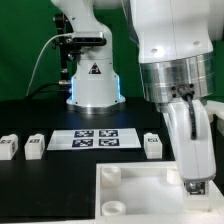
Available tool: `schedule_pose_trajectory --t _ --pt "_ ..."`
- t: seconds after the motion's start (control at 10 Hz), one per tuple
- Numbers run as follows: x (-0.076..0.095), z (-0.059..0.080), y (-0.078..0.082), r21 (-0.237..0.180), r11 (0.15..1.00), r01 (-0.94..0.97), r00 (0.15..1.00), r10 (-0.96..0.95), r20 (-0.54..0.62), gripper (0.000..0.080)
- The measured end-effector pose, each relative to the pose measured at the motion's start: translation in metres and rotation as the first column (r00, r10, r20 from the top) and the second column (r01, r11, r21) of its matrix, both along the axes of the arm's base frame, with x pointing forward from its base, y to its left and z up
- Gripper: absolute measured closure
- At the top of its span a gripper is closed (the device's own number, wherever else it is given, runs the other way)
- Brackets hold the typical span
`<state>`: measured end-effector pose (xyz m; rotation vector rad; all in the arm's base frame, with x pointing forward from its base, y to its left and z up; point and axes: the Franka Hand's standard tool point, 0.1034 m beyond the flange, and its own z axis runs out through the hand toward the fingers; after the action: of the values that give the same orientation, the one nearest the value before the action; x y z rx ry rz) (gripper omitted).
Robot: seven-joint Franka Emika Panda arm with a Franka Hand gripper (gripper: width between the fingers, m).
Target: Assemble one leg
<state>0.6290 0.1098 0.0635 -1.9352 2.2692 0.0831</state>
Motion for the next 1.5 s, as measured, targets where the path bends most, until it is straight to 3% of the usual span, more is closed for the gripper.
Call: schedule_pose_trajectory --t 0.1,0.2,0.3,0.5,0.7,1.0,1.1,1.2,1.3,1.4,1.5 --pt "0.0 -0.001 0.0 -0.001 1.0 -0.008 1.0 0.008 0.0 0.0425" --pt "0.0 -0.001 0.0 -0.001 1.0 -0.009 1.0 0.009 0.0 0.0244" --pt "0.002 -0.001 0.001 -0.017 0.994 -0.106 0.994 0.106 0.033 0.0179" --pt "0.002 -0.002 0.005 -0.063 0.947 -0.316 0.943 0.32 0.091 0.0155" --pt "-0.003 0.0 0.018 -0.111 0.822 -0.558 0.816 0.568 0.111 0.0151" --pt "-0.002 -0.001 0.013 -0.16 0.662 -0.732 0.654 0.749 0.111 0.0151" --pt "-0.002 -0.001 0.013 -0.182 0.558 -0.81 0.55 0.83 0.097 0.0151" --pt "-0.003 0.002 0.013 -0.178 0.363 -0.915 0.36 0.932 0.049 0.0151" --pt "0.003 0.004 0.008 -0.169 0.271 -0.948 0.267 0.963 0.046 0.0151" --pt "0.007 0.003 -0.001 -0.187 0.149 -0.971 0.144 0.989 0.04 0.0151" --pt "0.006 0.003 -0.001 -0.19 0.116 -0.975 0.112 0.993 0.031 0.0151"
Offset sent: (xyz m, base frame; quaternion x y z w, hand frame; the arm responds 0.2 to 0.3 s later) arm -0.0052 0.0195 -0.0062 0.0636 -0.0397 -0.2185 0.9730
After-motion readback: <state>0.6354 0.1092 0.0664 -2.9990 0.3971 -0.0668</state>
